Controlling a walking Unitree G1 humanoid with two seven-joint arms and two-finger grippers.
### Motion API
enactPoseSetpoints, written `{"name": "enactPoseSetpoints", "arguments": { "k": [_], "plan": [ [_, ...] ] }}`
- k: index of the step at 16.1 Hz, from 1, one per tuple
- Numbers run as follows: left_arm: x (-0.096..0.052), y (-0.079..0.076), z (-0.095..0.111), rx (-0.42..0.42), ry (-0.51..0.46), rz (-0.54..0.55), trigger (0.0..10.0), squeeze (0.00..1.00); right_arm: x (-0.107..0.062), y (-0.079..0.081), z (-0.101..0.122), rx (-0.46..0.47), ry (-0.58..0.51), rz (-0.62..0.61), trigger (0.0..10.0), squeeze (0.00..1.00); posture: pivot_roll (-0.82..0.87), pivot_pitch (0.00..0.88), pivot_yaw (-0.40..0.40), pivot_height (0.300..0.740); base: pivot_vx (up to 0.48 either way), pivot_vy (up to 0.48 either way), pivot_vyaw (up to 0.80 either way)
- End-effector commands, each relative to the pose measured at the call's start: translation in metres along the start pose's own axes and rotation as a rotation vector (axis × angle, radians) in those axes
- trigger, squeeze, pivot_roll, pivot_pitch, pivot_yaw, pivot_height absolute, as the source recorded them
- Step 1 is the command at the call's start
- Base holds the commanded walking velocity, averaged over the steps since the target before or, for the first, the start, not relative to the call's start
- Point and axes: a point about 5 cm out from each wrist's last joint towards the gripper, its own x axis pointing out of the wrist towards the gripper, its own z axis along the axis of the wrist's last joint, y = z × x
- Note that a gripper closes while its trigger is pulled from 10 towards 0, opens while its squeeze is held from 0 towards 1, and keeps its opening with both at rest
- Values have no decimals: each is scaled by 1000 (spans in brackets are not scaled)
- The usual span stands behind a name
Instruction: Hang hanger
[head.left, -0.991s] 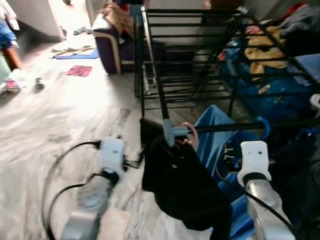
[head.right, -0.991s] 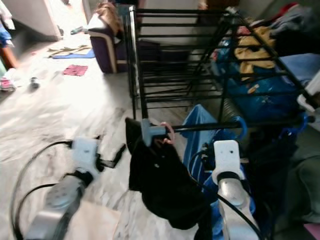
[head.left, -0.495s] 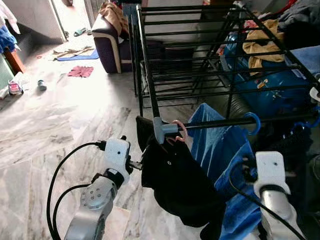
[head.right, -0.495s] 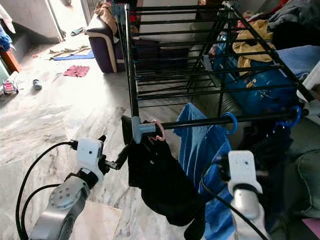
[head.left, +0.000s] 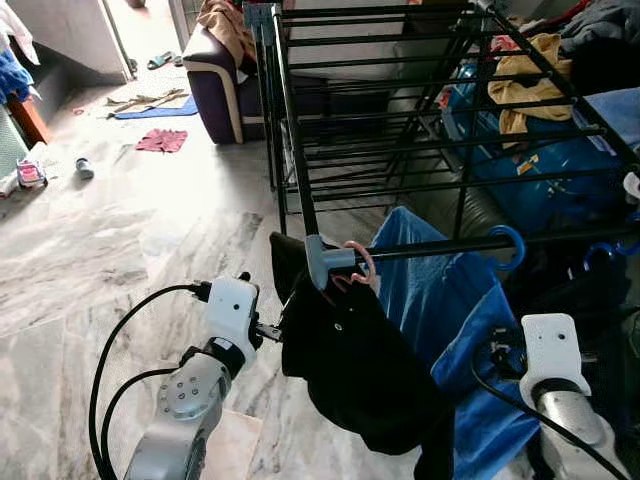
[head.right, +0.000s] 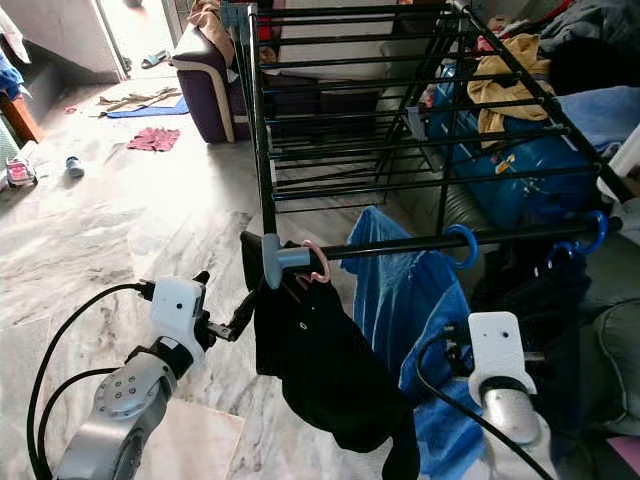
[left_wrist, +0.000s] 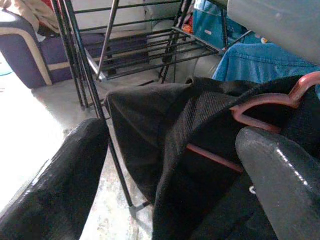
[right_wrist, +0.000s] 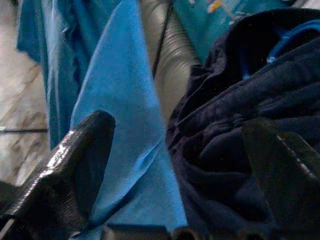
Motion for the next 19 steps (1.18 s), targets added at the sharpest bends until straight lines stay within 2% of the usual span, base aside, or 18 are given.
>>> {"name": "enactPoseSetpoints", "arguments": {
  "k": [1,2,3,4,5,6,13,19],
  "plan": [
    [-2,1,1,11,3,-6,10000,0,-1,-4,-9,-9,38,12,10000,0,-34,71,0,740,0,0,0],
    [-2,1,0,13,6,-4,10000,0,0,-10,-15,-24,63,29,10000,0,-35,73,0,740,0,0,0],
    [-3,0,-2,16,16,-6,10000,0,7,-19,-22,-13,88,79,10000,0,-37,76,5,740,0,0,0],
    [-3,-2,-2,22,23,-15,10000,0,18,-18,-22,42,99,166,9176,0,-37,76,5,740,0,0,0],
    [-3,-2,-2,24,24,-16,10000,0,19,-17,-22,49,103,185,9176,0,-37,76,5,740,0,0,0],
    [-1,0,-2,28,25,-13,10000,0,25,-18,-18,64,78,204,0,0,-24,76,7,740,0,0,0],
    [-3,1,-3,38,31,1,10000,0,34,-16,-8,48,11,281,0,0,-18,79,9,740,0,0,0],
    [-3,3,-5,56,50,11,10000,0,37,-17,-11,94,0,374,0,0,-20,79,7,740,0,0,0]
  ]
}}
